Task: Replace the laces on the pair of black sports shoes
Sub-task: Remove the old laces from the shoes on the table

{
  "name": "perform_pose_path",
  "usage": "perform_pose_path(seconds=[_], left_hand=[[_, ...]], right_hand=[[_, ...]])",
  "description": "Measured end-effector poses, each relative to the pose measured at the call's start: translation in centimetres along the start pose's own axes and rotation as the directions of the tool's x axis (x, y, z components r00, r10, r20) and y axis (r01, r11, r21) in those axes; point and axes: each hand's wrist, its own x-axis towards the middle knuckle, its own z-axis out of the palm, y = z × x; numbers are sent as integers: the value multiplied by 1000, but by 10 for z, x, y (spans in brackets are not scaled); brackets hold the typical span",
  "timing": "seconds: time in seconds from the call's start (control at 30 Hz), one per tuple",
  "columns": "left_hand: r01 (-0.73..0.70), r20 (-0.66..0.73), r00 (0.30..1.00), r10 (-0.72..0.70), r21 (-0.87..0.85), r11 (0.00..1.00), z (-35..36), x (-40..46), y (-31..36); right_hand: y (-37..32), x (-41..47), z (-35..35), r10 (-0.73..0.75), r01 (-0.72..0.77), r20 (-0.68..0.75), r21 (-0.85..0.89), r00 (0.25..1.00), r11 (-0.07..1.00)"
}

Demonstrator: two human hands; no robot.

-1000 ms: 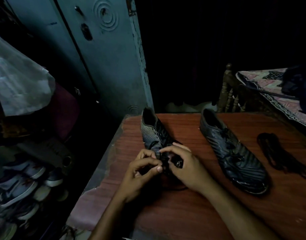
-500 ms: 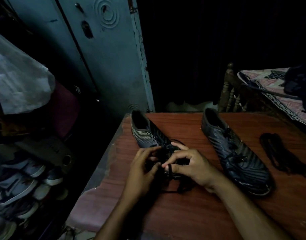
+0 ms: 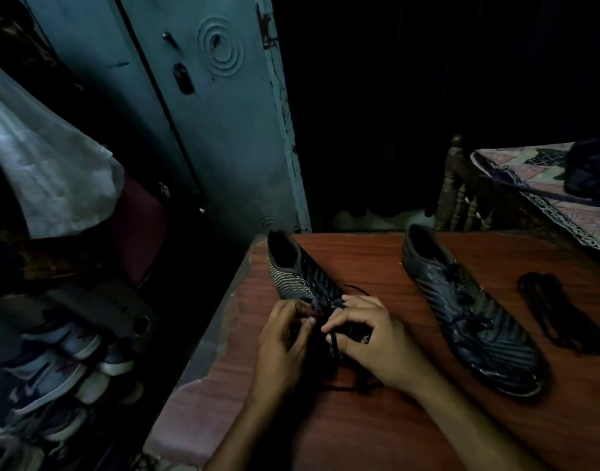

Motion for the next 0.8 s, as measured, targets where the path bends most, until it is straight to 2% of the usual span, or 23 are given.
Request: perform_pose_path(seconds=[0.03,0.1,0.17,0.23,0.4,0.57,0.67,0.8], left_hand=[[-4,2,1000,4,3,1000,1,0,0],[0,7,1000,0,21,1000,4,-1,-1],[2,10,1000,-3,35,999,5,-1,-3],[-13,6,1000,13,52,999,5,-1,-2],[-47,23,999,45,84,995,5,-3,-2],[-67,38,997,64,105,992,7,-2,0],[-52,44,998,47,116,992,8,-1,0],[-17,31,999,13,104,994,9,-2,-1]], right_hand=[[-1,-1,1,-19,19,-11,-22,1000,1000],[-2,1,0,-13,15,-123,16,992,1000],[-1,5,-4,94,-70,-280,98,955,993],[1,14,-7,158,-146,-339,62,927,987],[-3,37,-7,171,-207,-149,-282,974,937],[-7,38,-7,203,-237,-125,-412,971,880],[1,38,-5,218,-243,-108,-398,970,885],[14,39,-9,212,-231,-116,-188,970,955]])
